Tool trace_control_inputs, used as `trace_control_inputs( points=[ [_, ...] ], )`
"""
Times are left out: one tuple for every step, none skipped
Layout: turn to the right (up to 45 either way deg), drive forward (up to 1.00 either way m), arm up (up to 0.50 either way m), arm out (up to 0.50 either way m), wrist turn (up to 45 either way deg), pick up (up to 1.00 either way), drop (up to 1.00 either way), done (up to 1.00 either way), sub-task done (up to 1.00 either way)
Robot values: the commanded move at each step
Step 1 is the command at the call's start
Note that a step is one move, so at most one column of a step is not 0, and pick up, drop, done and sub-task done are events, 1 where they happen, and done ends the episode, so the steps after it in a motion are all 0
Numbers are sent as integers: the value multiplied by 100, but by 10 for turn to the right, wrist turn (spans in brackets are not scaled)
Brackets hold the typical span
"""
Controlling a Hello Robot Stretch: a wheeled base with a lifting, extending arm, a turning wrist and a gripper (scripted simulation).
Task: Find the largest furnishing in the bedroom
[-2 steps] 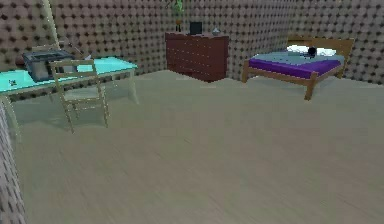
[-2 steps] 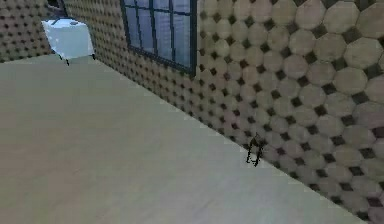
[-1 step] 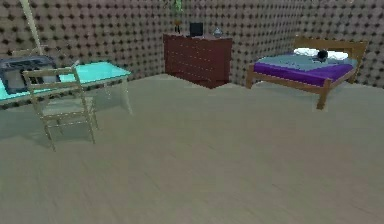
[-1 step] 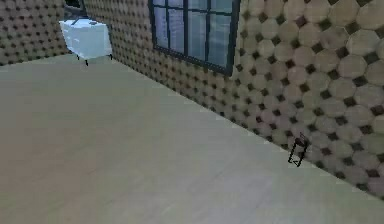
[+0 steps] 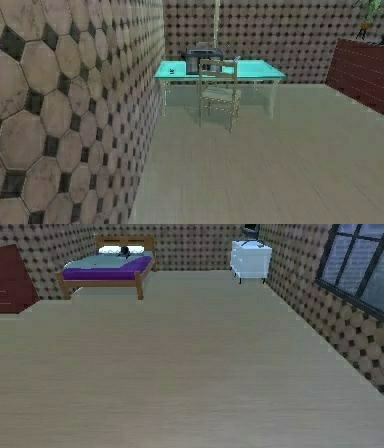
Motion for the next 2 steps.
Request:
trace_control_inputs(
  points=[
    [0, 100, 0, 0, 0, 0, 0, 0, 0],
    [0, 65, 0, 0, 0, 0, 0, 0, 0]
  ],
)
